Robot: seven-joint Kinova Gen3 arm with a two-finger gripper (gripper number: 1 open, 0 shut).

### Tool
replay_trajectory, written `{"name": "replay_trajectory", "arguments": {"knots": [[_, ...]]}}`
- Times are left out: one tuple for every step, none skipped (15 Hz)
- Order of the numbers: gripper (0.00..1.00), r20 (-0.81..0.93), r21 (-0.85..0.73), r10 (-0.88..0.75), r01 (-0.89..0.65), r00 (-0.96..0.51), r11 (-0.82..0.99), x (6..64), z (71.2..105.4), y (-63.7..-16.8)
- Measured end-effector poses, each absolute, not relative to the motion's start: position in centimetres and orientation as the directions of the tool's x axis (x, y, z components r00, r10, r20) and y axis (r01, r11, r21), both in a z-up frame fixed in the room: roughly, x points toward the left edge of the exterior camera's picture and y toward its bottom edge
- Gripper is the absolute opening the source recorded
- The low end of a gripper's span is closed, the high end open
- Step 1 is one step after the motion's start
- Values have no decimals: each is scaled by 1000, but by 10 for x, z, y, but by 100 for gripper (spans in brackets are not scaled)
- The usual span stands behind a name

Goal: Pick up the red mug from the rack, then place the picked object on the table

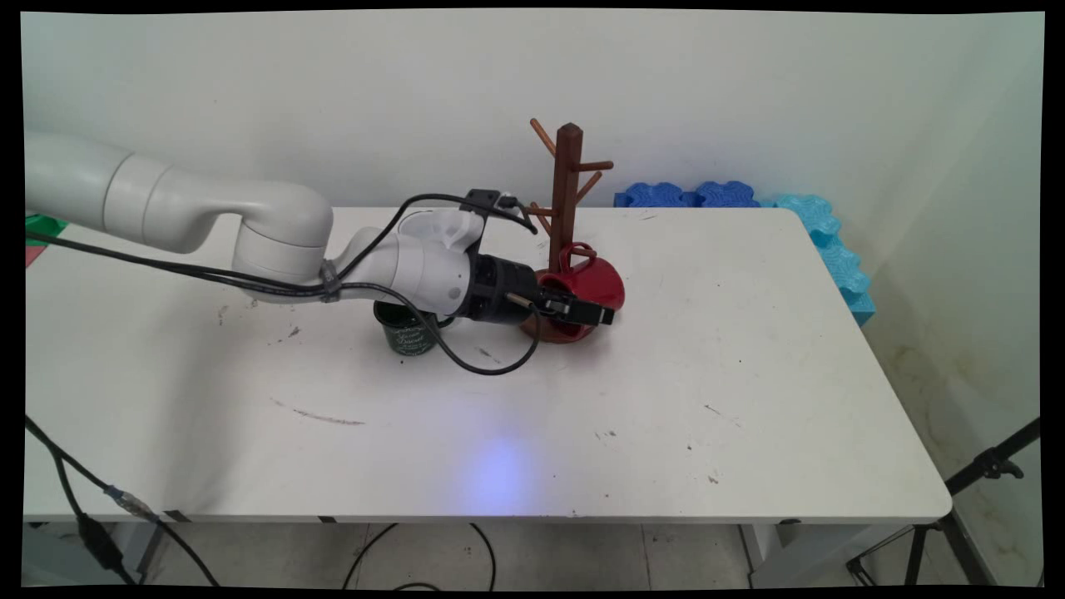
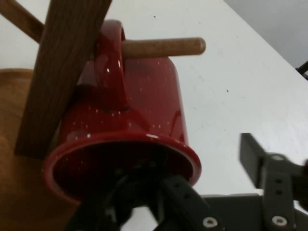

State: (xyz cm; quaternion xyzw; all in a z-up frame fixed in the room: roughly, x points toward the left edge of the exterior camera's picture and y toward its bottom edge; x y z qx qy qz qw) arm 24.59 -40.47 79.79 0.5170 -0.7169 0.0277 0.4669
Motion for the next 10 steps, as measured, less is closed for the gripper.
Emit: {"name": "replay_trajectory", "arguments": {"knots": [[0, 700, 443, -714, -767, -27, 463, 245, 798, -406], [0, 701, 443, -713, -767, -27, 464, 245, 798, -406], [0, 703, 443, -711, -766, -26, 466, 244, 798, -407], [0, 705, 443, -709, -765, -26, 468, 243, 798, -408], [0, 706, 443, -707, -764, -26, 470, 243, 798, -408], [0, 708, 443, -706, -763, -26, 471, 242, 799, -409], [0, 709, 443, -705, -762, -25, 472, 243, 799, -408], [0, 710, 443, -704, -761, -25, 474, 242, 799, -408], [0, 711, 443, -703, -759, -26, 476, 242, 800, -408], [0, 711, 444, -702, -758, -26, 478, 241, 800, -408]]}}
